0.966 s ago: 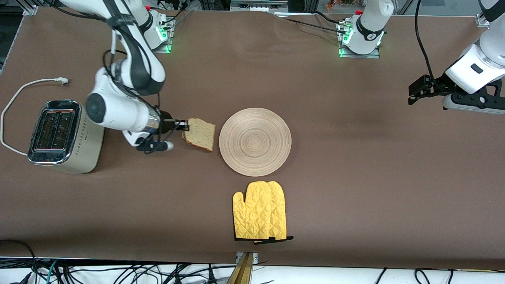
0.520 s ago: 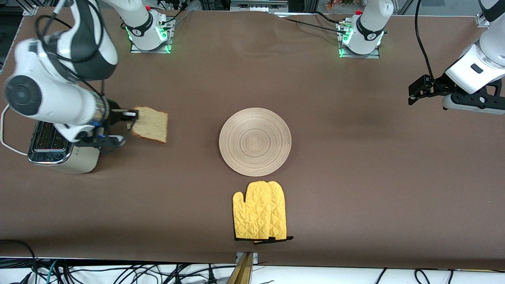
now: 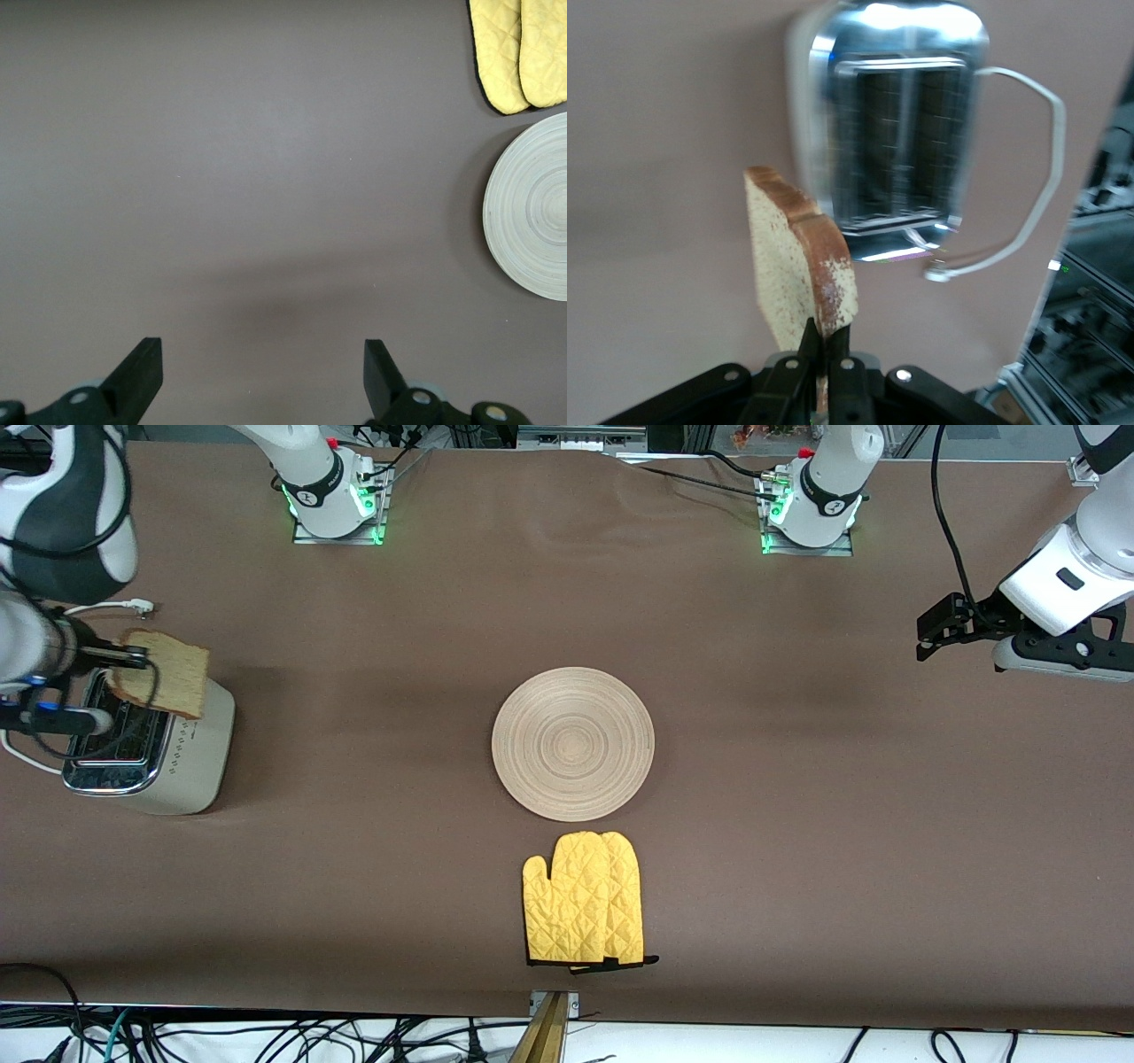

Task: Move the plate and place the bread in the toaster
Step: 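Lower the bread into a toaster slot with the right gripper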

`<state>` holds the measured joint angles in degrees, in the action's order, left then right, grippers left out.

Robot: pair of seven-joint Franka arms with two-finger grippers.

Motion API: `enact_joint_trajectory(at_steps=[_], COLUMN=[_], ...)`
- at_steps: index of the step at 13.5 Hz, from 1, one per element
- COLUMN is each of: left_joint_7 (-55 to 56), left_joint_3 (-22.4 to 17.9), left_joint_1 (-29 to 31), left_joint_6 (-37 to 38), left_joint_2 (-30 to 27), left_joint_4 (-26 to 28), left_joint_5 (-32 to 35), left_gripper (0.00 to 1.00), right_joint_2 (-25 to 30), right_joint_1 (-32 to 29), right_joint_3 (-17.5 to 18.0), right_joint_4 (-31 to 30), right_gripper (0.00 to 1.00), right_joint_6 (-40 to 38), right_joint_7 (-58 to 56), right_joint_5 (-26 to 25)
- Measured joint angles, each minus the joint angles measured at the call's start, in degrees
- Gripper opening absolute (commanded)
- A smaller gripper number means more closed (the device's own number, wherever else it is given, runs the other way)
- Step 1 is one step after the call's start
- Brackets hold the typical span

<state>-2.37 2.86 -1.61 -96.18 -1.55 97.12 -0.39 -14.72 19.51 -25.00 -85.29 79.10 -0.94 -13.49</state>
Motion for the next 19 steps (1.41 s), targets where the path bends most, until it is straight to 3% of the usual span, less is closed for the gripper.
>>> enact_joint_trajectory(at_steps=[4, 12, 19], left_joint_7=[0.0, 0.0, 0.0], left_joint_3=[0.01, 0.05, 0.06], left_joint_1=[-0.04, -0.07, -0.08], left_joint_6=[0.01, 0.02, 0.03], left_joint_2=[0.0, 0.0, 0.01], left_joint_4=[0.0, -0.01, -0.01], left_joint_5=[0.0, 0.0, 0.0], left_gripper=[1.0, 1.0, 1.0], right_joint_2=[-0.52, -5.66, -8.62], right_joint_1=[-1.46, -6.6, -5.94], right_joint_3=[-4.42, -4.56, -3.5], right_joint_4=[-0.15, -0.27, -0.27], right_gripper=[0.0, 0.0, 0.0], right_joint_6=[1.52, 12.55, 14.35], right_joint_7=[-1.26, -4.39, -4.4], right_joint_5=[-4.15, -5.0, -4.87])
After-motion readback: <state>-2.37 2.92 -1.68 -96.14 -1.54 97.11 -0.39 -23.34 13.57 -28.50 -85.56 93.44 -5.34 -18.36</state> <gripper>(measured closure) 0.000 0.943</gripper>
